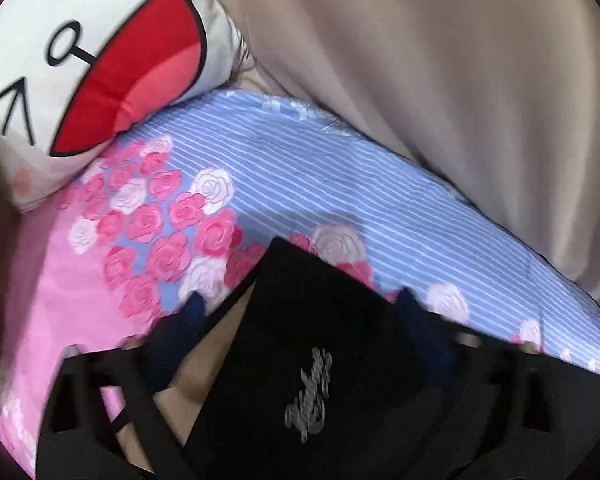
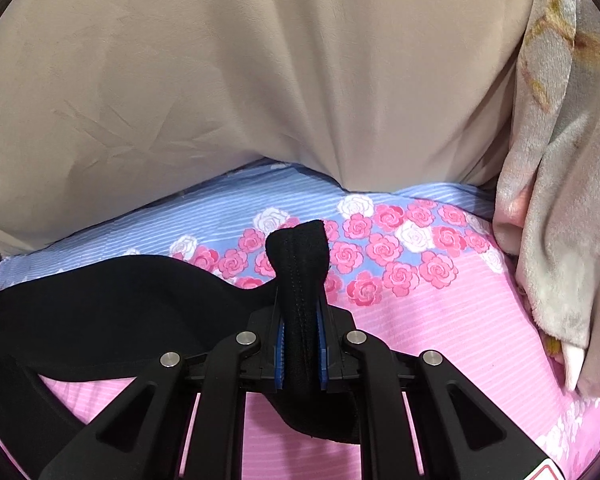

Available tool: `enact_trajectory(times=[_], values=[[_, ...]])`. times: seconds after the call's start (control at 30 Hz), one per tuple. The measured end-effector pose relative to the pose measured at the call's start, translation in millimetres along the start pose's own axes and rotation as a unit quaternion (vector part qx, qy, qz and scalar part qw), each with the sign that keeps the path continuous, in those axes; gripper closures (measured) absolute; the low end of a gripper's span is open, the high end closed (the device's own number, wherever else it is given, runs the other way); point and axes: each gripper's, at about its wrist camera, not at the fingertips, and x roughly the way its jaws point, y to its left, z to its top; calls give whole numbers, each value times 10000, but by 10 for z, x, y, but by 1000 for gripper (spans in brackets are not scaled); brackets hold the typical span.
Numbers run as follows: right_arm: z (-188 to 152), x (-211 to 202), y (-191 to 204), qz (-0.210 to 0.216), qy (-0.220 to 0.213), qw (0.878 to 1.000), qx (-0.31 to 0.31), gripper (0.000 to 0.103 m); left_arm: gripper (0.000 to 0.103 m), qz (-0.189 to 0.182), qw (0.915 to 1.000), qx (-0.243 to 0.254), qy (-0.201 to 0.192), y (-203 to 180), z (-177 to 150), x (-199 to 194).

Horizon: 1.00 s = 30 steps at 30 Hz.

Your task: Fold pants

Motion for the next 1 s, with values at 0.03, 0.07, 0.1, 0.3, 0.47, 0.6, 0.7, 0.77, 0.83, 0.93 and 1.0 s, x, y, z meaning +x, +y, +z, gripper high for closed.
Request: enact_trajectory(times=[0.03,0.07,0.1,0.3,0.47,0.6,0.7,0.77,0.83,0.93,1.0], values=[[-10,14,0,-4,30,10000,31,92,41,-33,10000,16,83,-25,2,50],[-19,33,0,-29,48,10000,42,92,50,-36,9998,31,183,-48,10,95],[-31,32,5,-46,62,10000,53,92,68,112,9998,67,123,-73,8,84],[-6,-209,13,74,-209,9996,155,92,90,-291,9984,401,-272,-61,-96,-462],[-20,-745,-18,368,-635,9973,8,92,91,-763,9919,696,-740,238,-533,-1501],[-229,-1147,-112,438,-787,9956,-239,92,91,-841,9895,871,-795,564,-1038,-2017],[-506,-1305,-252,327,-711,9964,-334,92,90,-818,9905,937,-584,779,-1544,-2215],[-734,-1313,-378,188,-560,9978,-294,92,90,-707,9919,991,-364,866,-1786,-2167],[-935,-1273,-488,161,-410,9989,-176,91,88,-494,9931,1035,-255,921,-1998,-2097],[-1252,-1206,-602,-28,-193,9998,-91,80,78,-278,9957,865,-187,1000,-2235,-2019],[-1394,-1313,-685,-183,-343,9992,121,71,72,-225,9979,577,-188,1076,-2325,-2025]])
